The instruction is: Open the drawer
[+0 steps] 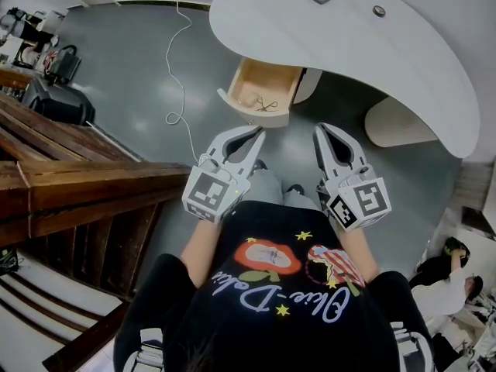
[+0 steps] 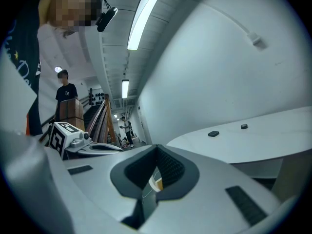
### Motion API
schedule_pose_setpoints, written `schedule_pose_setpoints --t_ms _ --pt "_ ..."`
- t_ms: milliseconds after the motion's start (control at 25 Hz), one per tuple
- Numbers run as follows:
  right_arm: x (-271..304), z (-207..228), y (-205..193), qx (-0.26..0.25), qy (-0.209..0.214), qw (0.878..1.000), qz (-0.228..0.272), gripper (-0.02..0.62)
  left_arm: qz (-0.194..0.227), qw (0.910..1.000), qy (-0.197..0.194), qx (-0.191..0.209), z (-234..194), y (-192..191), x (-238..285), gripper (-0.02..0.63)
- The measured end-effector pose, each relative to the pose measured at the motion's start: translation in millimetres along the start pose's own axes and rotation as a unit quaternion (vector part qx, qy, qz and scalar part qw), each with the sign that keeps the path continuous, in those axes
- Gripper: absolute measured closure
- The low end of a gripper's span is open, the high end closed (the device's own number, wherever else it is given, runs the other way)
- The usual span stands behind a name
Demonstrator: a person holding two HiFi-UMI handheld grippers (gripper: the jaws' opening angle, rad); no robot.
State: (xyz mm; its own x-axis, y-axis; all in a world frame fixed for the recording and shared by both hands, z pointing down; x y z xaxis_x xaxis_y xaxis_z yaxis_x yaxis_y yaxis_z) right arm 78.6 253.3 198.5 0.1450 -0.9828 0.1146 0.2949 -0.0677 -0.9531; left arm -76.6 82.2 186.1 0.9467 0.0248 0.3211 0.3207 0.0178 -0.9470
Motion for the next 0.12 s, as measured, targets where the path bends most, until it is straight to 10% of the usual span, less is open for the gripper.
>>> schedule_pose_setpoints --t_ms 120 --pt "-0.6 -0.4 -0.3 0.000 0.000 1.000 -0.003 0.595 -0.001 1.0000 0.003 -0.001 -0.1 -1.6 -1.2 0.600"
Point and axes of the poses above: the fingertips, and each gripper's own axes: x forward along the fingers, z to its right, y out of its top, the point moved 10 cm from there along -x, backward along the fingers, and after that the axes turned 1 degree about y, right-handed, at the moved point
